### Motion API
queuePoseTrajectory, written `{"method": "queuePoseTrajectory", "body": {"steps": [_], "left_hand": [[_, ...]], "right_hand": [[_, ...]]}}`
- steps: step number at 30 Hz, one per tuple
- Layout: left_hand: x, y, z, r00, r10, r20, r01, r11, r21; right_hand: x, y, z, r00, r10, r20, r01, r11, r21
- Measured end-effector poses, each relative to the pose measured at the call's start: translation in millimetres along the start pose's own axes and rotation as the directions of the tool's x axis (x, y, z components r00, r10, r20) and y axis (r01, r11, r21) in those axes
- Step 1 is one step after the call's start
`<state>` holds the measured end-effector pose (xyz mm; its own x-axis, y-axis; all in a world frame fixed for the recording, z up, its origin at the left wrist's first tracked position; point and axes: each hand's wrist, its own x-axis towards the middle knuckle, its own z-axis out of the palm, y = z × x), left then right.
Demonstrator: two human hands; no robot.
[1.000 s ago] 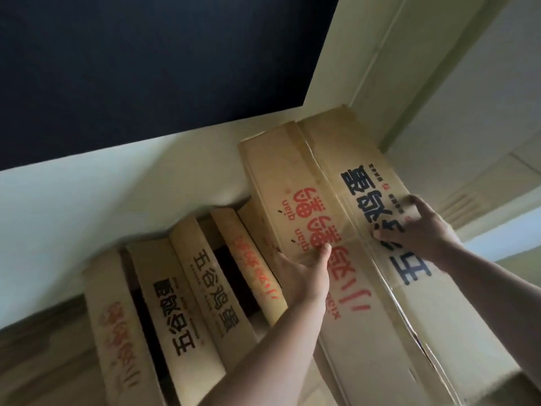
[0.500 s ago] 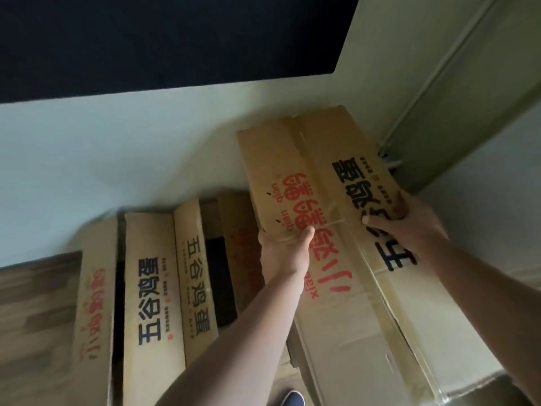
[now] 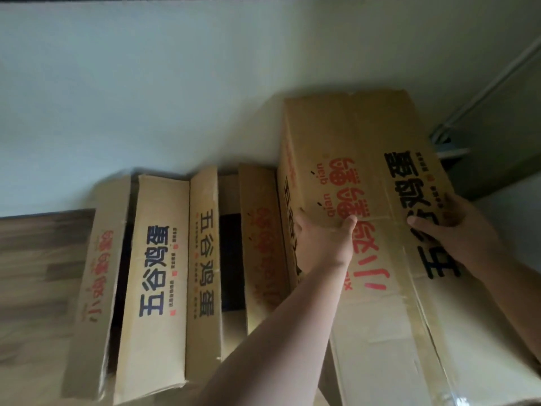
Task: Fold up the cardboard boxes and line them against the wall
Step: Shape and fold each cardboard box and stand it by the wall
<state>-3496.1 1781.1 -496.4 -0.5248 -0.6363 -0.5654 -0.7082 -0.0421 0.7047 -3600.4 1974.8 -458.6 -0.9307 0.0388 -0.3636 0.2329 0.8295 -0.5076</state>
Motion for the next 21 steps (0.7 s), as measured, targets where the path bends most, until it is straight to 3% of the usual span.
{"method": "queuePoseTrajectory", "body": {"steps": [7, 13, 21], "left_hand": [[-10, 10, -8, 0.999, 0.023, 0.029, -0.025, 0.996, 0.081], [-22, 26, -22, 0.991, 0.124, 0.056, -0.129, 0.986, 0.106], [-47, 54, -60, 0.964, 0.263, 0.036, -0.265, 0.947, 0.181]], "right_hand": [[-7, -10, -2, 0.999, -0.04, -0.009, 0.038, 0.994, -0.106], [-14, -17, -6, 0.999, -0.023, -0.049, 0.019, 0.996, -0.085], [-43, -57, -29, 0.986, -0.134, -0.095, 0.131, 0.991, -0.03]]}}
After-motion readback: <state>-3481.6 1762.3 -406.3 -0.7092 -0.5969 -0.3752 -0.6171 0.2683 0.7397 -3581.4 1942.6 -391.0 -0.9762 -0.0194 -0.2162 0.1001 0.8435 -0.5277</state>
